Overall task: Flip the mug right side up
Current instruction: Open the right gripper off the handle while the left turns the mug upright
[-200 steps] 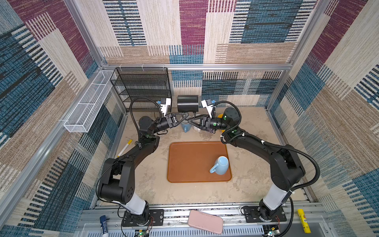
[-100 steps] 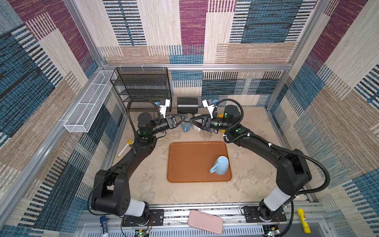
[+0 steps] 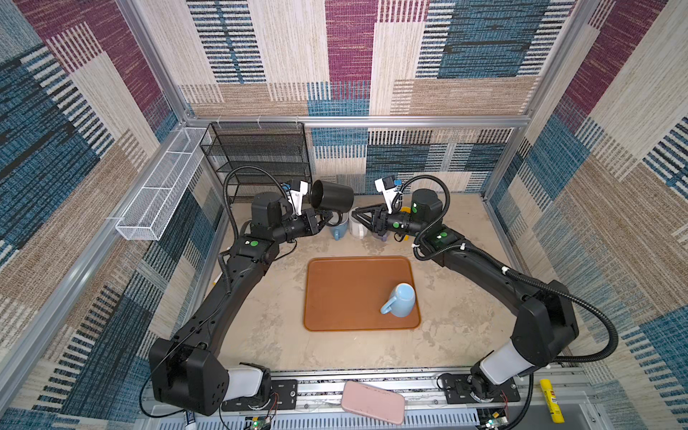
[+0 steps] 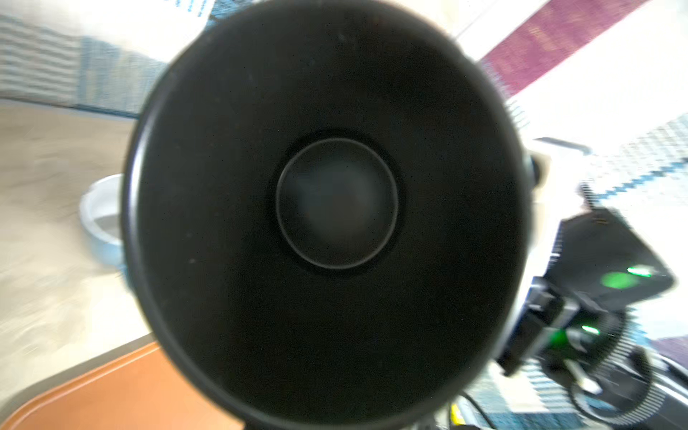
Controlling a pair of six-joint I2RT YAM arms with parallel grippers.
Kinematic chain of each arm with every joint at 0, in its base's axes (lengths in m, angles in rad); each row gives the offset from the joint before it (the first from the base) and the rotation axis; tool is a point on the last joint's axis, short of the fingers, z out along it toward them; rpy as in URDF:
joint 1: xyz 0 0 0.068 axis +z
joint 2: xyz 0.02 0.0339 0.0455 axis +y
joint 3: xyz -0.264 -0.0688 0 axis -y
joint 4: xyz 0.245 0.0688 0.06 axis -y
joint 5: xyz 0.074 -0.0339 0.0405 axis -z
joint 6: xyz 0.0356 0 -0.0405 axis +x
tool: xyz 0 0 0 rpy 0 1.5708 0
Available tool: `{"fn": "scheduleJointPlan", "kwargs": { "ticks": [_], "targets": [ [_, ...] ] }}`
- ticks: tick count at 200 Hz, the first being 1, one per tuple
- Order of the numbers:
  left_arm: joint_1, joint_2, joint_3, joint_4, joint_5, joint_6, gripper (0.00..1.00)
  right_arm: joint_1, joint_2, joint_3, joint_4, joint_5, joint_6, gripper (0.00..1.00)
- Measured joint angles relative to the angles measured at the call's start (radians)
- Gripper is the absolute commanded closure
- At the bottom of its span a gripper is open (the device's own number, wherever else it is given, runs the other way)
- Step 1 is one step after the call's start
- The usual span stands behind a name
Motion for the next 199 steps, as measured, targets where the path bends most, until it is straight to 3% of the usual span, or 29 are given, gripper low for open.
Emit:
{"fn": "scheduleJointPlan", "kwargs": {
  "ticks": [85,199],
  "targets": [
    [-0.045,0.144,0.186,-0.426,-0.431,0.130,1.00,-0.010,-0.016,0.048,-0.151,0.211,-0.050,0.63],
    [-0.047,0.412,0.275,-0.538,-0.687,0.133,1.00,-0.032,-0.029,0.050,-0.238,0.325,-0.072,0.65]
  ]
}}
